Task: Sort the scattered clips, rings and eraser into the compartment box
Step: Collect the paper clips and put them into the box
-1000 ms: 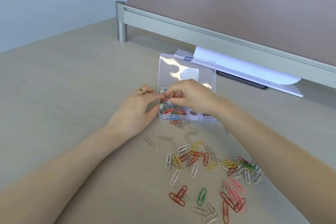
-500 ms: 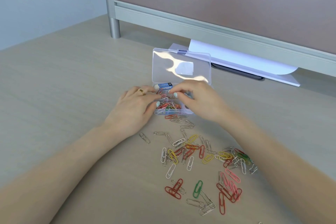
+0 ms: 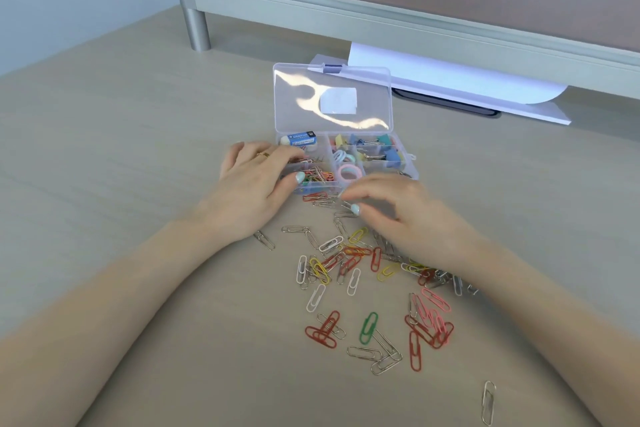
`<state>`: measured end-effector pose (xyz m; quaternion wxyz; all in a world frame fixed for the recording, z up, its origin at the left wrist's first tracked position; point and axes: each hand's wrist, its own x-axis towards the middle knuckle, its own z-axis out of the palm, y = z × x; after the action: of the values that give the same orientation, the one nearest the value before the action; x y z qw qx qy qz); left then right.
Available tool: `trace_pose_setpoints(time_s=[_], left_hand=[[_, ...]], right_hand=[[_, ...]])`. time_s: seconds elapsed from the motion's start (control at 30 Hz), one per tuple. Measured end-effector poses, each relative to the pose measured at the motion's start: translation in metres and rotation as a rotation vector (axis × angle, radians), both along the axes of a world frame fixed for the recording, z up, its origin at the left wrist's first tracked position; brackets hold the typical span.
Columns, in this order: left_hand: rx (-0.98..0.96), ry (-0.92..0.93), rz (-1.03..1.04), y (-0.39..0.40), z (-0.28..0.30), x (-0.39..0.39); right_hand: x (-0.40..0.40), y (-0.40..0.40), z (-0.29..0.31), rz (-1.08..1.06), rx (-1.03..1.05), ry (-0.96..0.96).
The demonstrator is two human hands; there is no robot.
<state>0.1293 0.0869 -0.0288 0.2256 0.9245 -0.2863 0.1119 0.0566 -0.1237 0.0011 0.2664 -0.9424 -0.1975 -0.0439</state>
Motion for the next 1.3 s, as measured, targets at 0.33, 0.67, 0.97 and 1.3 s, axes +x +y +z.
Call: trace_pose_setpoints(time_s=[0.33,0.67,0.97,1.3], left_hand=[[0.004,-0.132,-0.203,-0.004,0.018,-0.023],[0.179,-0.009,-0.205,-0.023,0.01,-0.045],[0.188,0.157,-0.254,-0.031,0.012,-0.057],[0.074,0.212,-0.247,-0.04,0.017,-0.065]], right_hand=[[-0.022,-0.004,-0.007,0.084,0.026,0.063],[-0.047,-0.048,-0.014,-0.516,-0.317,0.052],[-0.057,-0.017,-0.018,-0.27,-0.247,0.022],[-0.043,-0.016,-0.016,-0.127,-0.06,0.05]])
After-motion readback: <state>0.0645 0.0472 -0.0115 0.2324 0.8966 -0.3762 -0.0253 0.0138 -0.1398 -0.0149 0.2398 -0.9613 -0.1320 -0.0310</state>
